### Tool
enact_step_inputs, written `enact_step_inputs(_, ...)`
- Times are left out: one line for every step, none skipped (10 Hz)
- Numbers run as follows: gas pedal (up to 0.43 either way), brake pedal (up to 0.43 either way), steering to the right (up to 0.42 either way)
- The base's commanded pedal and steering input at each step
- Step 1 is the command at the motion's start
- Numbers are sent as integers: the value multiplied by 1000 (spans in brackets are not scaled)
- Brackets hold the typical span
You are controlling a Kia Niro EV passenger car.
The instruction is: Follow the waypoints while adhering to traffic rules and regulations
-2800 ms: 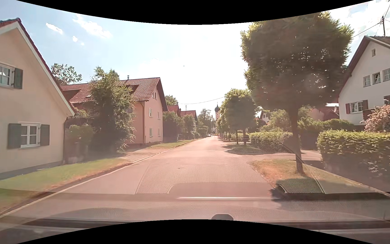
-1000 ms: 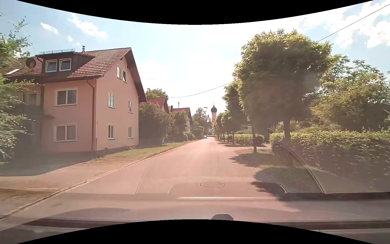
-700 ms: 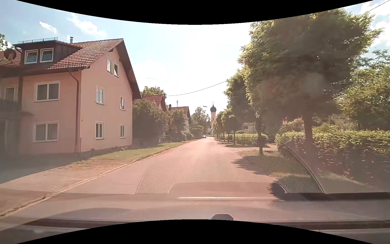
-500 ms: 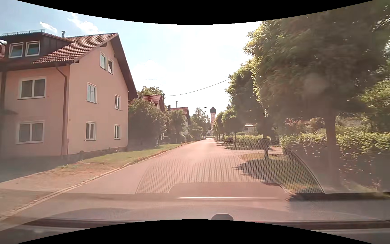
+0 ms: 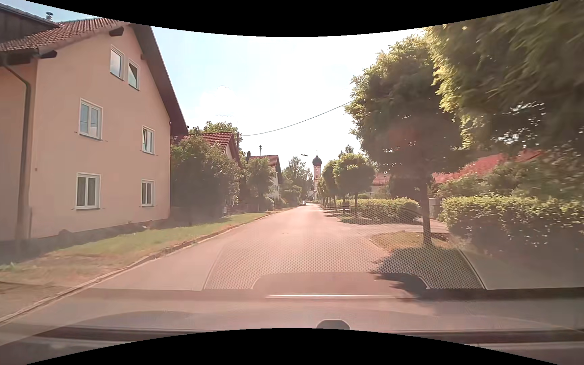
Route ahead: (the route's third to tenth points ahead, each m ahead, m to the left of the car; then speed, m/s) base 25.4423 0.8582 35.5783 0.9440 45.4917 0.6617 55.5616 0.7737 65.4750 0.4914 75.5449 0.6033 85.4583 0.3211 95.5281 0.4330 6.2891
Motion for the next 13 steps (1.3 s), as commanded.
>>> enact_step_inputs(130, 0, 10)
enact_step_inputs(130, 0, 8)
enact_step_inputs(130, 0, 8)
enact_step_inputs(130, 0, 8)
enact_step_inputs(130, 0, 8)
enact_step_inputs(130, 0, 6)
enact_step_inputs(130, 0, 4)
enact_step_inputs(130, 0, 4)
enact_step_inputs(130, 0, 4)
enact_step_inputs(130, 0, 3)
enact_step_inputs(130, 0, 2)
enact_step_inputs(130, 0, 2)
enact_step_inputs(130, 0, 2)
